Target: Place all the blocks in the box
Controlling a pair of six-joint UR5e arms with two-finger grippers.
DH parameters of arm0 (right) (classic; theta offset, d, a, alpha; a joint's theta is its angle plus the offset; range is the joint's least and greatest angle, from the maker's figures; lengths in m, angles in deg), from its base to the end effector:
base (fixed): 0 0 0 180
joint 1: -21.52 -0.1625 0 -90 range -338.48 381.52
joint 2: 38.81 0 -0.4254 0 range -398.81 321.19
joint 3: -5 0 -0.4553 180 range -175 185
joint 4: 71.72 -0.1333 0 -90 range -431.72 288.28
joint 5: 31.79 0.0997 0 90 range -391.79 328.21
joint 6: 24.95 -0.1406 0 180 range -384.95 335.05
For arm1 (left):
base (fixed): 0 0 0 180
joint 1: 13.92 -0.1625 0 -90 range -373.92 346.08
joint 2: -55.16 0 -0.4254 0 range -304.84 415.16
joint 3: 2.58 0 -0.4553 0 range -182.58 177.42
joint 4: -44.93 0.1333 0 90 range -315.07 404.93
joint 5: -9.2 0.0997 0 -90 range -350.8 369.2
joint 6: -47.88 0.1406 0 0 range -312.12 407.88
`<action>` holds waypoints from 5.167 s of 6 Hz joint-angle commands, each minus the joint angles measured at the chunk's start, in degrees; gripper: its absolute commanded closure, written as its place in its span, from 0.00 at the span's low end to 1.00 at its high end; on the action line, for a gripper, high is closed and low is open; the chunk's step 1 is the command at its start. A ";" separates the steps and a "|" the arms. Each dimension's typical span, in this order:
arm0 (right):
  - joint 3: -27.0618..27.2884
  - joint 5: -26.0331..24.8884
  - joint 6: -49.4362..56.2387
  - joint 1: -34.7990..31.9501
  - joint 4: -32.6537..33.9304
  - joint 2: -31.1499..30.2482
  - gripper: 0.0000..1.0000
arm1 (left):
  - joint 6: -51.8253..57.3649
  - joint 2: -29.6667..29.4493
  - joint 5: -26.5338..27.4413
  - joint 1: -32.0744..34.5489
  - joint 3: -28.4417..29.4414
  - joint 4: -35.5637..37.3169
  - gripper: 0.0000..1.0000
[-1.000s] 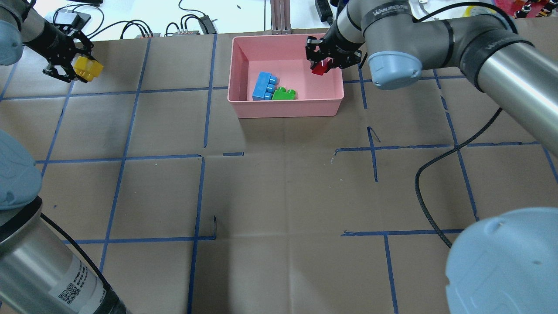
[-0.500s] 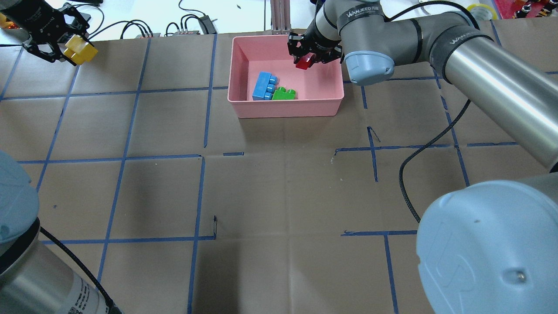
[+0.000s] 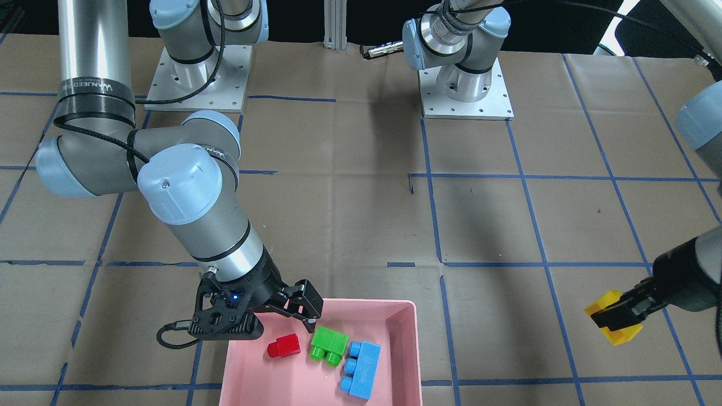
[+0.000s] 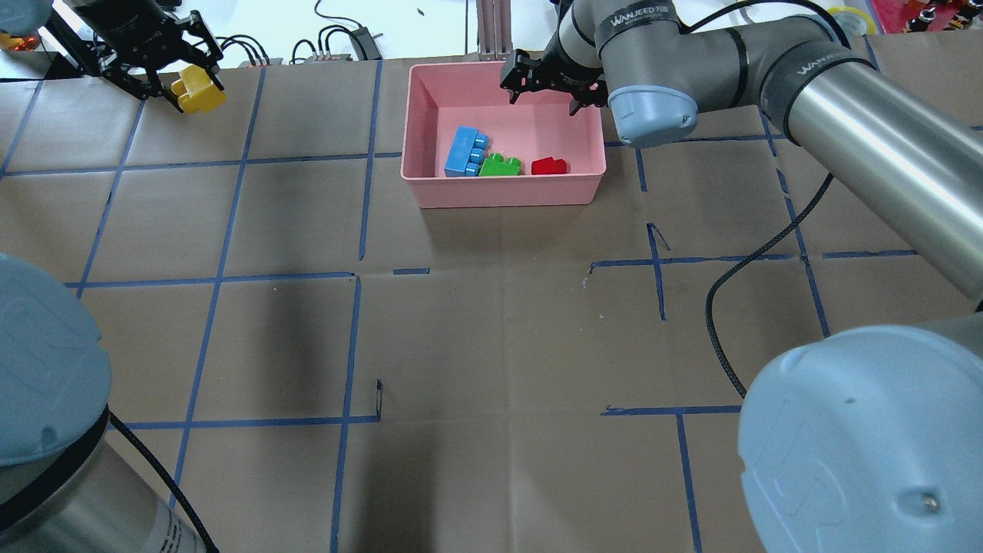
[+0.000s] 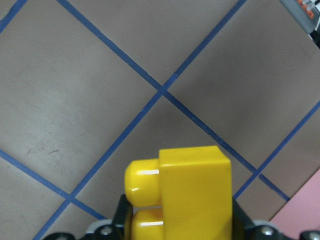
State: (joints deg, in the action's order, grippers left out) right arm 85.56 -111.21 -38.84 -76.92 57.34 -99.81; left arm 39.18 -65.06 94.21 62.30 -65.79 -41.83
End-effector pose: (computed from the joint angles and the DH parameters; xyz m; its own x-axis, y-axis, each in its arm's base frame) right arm 0.2712 -0.7436 0.2851 -0.9684 0.0249 -0.2481 0.0970 0.9544 -0.2825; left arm 0.0416 -0.7804 0.3625 -0.9203 -0.3817 0.0855 -0.3818 0.9241 0.0164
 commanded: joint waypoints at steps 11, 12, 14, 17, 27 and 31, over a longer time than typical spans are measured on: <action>5.72 -14.89 6.42 4.22 -44.25 -25.47 0.00 | -16.53 -14.45 7.80 26.00 9.07 15.11 0.01; 6.53 -14.89 5.38 4.31 -44.24 -25.48 0.00 | -16.53 -12.09 7.89 26.09 9.33 15.39 0.01; 6.54 -14.80 5.37 4.31 -44.15 -25.22 0.00 | -16.44 -5.15 10.17 25.83 6.54 11.12 0.01; 6.54 -14.80 5.37 4.31 -43.63 -25.31 0.00 | 0.92 11.17 13.69 23.82 -11.34 9.24 0.01; 6.54 -14.71 5.37 4.22 -39.93 -25.65 0.00 | 9.54 26.50 7.72 18.28 -25.38 6.18 0.00; 6.45 -14.71 5.37 4.22 -36.95 -25.30 0.00 | 12.47 29.24 7.54 17.13 -25.65 3.97 0.00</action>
State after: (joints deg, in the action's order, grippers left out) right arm 91.96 -125.96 -33.47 -72.64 20.00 -124.94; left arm 51.30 -36.13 101.77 79.48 -91.39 -37.58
